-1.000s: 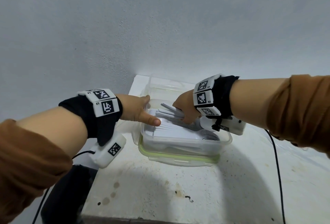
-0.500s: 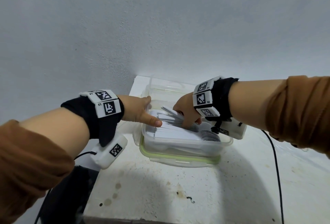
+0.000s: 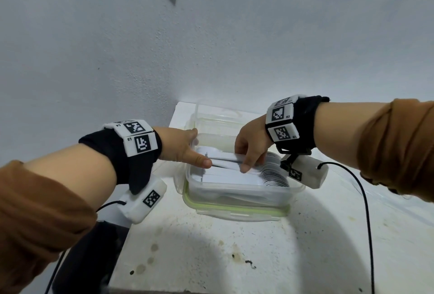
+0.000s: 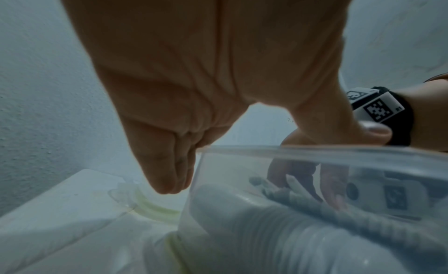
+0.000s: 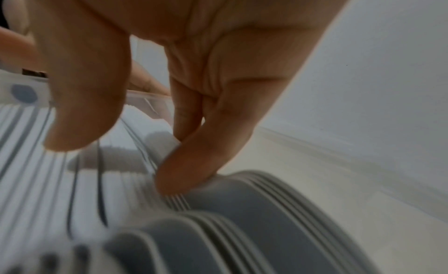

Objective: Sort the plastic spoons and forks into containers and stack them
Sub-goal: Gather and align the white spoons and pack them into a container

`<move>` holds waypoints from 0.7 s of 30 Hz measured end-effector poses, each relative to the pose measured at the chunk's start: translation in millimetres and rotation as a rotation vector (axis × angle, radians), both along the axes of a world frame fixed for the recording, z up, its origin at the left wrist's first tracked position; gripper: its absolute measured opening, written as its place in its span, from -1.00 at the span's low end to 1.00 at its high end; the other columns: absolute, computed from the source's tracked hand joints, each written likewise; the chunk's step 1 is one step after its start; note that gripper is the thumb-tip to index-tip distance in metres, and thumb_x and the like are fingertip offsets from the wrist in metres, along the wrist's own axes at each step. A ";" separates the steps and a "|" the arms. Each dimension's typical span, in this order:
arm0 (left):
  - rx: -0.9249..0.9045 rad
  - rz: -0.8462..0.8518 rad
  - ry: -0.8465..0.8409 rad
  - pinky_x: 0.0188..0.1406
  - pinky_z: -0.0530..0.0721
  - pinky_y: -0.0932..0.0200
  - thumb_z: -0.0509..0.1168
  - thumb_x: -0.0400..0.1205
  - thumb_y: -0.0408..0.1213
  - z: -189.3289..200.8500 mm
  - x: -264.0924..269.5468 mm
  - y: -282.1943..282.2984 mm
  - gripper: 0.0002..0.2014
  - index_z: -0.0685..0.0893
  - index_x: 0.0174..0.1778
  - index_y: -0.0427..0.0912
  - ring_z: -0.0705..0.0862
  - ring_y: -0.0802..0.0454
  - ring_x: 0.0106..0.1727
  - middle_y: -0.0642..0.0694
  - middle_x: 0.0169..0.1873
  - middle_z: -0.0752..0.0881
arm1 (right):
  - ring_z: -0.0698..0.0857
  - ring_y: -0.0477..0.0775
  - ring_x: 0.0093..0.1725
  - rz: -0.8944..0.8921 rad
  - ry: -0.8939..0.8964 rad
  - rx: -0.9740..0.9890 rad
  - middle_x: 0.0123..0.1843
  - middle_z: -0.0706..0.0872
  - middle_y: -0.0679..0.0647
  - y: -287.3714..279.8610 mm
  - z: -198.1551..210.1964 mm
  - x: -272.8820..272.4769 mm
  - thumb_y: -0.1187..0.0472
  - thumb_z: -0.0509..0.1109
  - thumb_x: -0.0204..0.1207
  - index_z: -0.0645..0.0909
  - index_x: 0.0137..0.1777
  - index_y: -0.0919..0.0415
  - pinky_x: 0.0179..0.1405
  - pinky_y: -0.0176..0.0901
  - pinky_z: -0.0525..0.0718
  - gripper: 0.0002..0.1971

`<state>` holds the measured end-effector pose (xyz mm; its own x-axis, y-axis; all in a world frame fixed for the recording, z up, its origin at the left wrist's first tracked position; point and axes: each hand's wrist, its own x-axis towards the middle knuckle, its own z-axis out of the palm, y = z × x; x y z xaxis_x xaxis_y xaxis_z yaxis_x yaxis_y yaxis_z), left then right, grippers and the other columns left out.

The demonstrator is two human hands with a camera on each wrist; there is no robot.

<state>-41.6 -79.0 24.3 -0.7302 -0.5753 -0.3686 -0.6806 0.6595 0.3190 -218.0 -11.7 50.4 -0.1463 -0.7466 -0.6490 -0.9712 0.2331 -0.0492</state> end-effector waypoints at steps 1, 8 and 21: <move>-0.004 0.002 -0.001 0.47 0.30 0.09 0.24 0.46 0.28 -0.5 -0.1 -0.1 -0.10 0.10 0.60 -0.14 0.39 -0.03 0.49 0.00 0.53 0.37 | 0.72 -0.14 -0.39 -0.003 -0.018 0.008 -0.33 0.72 -0.04 -0.1 0.1 -1.0 0.13 0.54 0.42 0.63 -0.28 0.07 -0.22 -0.33 0.70 -0.86; -0.007 0.007 -0.005 0.46 0.29 0.11 0.25 0.50 0.22 -1.8 -1.3 -1.5 -0.14 0.09 0.61 -0.15 0.39 -0.03 0.49 -0.02 0.52 0.38 | 0.51 -0.11 -0.46 0.065 0.039 0.015 -0.42 0.55 0.00 0.6 2.2 -2.7 0.41 0.33 0.45 0.63 -0.24 0.26 -0.38 -0.34 0.54 -0.90; -0.029 -0.019 -0.017 0.49 0.34 0.01 0.29 0.24 0.45 -4.4 -2.7 -6.8 0.06 0.22 0.54 -0.12 0.45 -0.01 0.44 0.05 0.50 0.41 | 0.65 -0.05 -0.31 0.034 0.145 -0.152 -0.23 0.69 -0.01 6.7 -1.4 -2.2 0.31 0.38 0.49 0.70 0.16 0.20 -0.42 -0.39 0.62 -0.75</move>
